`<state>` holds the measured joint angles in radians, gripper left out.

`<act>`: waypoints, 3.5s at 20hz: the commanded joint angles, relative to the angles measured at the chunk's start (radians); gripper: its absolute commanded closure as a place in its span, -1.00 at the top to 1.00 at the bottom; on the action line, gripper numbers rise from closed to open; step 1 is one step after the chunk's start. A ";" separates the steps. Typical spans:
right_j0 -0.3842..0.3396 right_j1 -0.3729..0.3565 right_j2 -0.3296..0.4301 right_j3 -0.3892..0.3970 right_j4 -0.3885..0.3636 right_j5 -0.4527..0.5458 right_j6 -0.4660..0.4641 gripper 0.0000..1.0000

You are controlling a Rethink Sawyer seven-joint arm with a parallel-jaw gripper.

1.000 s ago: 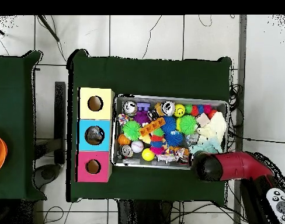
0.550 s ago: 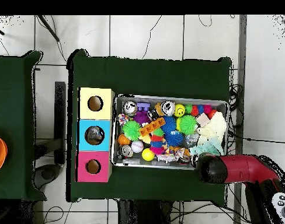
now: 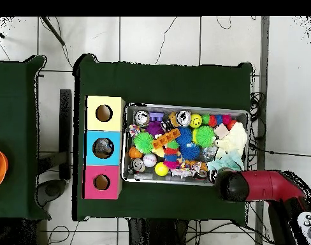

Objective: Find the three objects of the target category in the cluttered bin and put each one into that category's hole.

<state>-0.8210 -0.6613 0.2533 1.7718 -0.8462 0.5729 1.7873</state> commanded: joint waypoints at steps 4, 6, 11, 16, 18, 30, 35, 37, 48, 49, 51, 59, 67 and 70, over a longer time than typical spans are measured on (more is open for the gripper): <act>-0.039 -0.023 0.057 0.041 0.055 0.004 -0.063 -1.00; -0.039 -0.039 0.071 0.039 0.076 0.033 -0.087 -1.00; -0.037 -0.163 0.143 0.002 0.240 0.279 -0.220 -1.00; -0.012 -0.210 0.165 -0.058 0.311 0.440 -0.259 -1.00; 0.010 -0.219 0.165 -0.097 0.318 0.525 -0.269 -1.00; 0.066 -0.248 0.218 -0.251 0.315 0.788 -0.271 -1.00; 0.095 -0.251 0.237 -0.348 0.317 0.940 -0.273 -1.00; 0.111 -0.244 0.239 -0.383 0.306 0.983 -0.268 -1.00; 0.182 -0.238 0.236 -0.469 0.306 1.046 -0.161 -1.00; 0.188 -0.239 0.232 -0.470 0.306 1.048 -0.157 -1.00; 0.211 -0.238 0.224 -0.481 0.292 1.057 -0.141 -1.00; 0.311 -0.217 0.185 -0.505 0.265 1.040 -0.040 -1.00; 0.399 -0.236 0.144 -0.453 0.285 0.969 0.066 -1.00; 0.447 -0.245 0.133 -0.418 0.319 0.923 0.152 -1.00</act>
<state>-0.4318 -0.9109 0.4189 1.2748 -0.5534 1.5480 1.7865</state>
